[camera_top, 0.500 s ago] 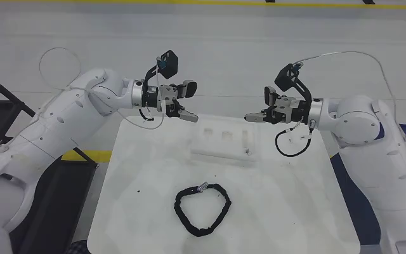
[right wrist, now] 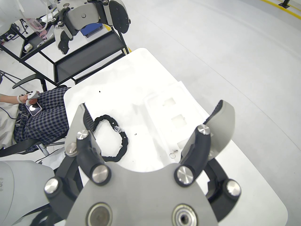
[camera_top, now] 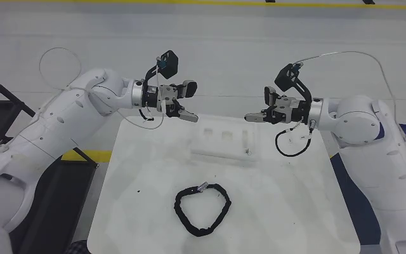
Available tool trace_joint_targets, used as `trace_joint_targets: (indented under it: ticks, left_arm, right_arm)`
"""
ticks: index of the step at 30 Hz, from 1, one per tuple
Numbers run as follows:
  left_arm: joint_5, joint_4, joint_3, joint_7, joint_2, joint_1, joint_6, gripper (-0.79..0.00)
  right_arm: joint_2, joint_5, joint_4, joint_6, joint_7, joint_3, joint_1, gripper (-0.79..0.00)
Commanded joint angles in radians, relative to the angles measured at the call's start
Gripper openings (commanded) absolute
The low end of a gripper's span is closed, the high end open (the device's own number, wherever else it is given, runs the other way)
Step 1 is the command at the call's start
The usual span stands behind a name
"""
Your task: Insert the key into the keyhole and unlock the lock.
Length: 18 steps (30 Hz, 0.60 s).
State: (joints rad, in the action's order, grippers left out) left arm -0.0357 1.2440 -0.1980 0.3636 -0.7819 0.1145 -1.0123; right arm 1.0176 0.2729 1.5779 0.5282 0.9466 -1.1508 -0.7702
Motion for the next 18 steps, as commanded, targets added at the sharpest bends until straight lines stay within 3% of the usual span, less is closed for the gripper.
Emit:
trace_joint_targets:
  ticks: [1, 9, 18]
  left_arm:
    - [0.0, 0.0, 0.0, 0.0, 0.0, 0.0, 0.0, 0.0]
    - [0.0, 0.0, 0.0, 0.0, 0.0, 0.0, 0.0, 0.0]
    - [0.0, 0.0, 0.0, 0.0, 0.0, 0.0, 0.0, 0.0]
  right_arm:
    - [0.0, 0.012, -0.01, -0.022, -0.02, 0.004, -0.014, 0.0]
    - [0.008, 0.054, -0.121, -0.127, -0.003, 0.054, -0.001, 0.0]
    - [0.043, 0.115, -0.238, -0.298, 0.08, 0.202, 0.058, 0.0]
